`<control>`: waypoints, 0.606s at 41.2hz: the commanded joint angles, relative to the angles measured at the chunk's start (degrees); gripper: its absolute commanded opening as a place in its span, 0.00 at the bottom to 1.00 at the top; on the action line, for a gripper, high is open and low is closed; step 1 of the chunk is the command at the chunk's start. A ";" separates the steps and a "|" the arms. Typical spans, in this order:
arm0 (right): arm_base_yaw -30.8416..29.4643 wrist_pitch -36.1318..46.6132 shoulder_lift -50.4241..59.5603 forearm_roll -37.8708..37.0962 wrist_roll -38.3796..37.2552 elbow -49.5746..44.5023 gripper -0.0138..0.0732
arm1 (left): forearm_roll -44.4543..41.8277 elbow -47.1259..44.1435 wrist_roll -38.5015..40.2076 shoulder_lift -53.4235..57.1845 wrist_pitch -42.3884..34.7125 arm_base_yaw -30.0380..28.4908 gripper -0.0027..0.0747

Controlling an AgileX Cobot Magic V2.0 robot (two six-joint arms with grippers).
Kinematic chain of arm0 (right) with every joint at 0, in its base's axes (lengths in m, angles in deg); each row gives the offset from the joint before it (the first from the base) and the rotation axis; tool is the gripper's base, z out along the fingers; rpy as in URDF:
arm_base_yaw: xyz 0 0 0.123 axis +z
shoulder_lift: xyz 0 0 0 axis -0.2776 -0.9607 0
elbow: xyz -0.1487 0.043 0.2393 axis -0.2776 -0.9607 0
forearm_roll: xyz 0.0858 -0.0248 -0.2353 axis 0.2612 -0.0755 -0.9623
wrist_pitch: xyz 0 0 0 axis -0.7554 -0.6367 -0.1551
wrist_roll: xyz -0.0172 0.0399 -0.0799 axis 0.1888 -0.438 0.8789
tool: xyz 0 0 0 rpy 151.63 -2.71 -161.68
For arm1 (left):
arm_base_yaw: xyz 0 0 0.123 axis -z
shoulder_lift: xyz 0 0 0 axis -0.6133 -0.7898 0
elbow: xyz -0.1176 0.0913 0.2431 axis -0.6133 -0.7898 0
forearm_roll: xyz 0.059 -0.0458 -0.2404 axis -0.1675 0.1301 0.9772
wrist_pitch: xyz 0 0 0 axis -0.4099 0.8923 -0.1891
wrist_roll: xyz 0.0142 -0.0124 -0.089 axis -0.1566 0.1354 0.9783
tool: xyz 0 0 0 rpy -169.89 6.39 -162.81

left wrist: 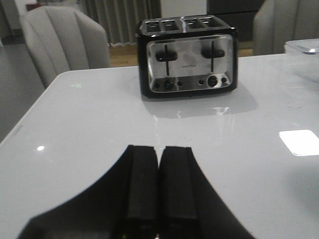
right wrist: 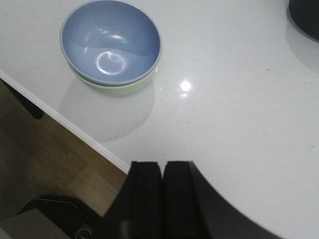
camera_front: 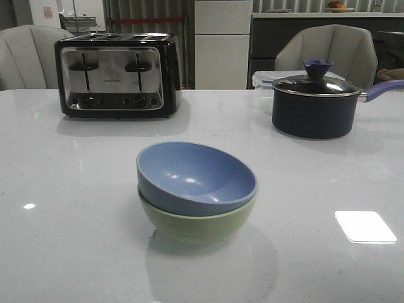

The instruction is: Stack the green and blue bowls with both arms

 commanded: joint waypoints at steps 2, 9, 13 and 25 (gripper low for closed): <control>-0.38 3.57 0.11 -0.51 0.03 1.45 0.22 | 2.41 -4.65 0.13 3.10 -10.88 -2.69 0.15; -0.38 3.57 0.11 -0.51 0.03 1.45 0.22 | 4.90 -10.36 0.13 5.71 -17.46 -3.28 0.15; -0.38 3.61 0.16 -0.51 0.03 1.45 0.22 | 4.61 -11.52 0.13 5.71 -19.97 -3.06 0.15; -0.38 3.60 0.16 -0.51 0.03 1.45 0.22 | 3.80 -11.52 0.13 5.71 -22.12 -1.09 0.15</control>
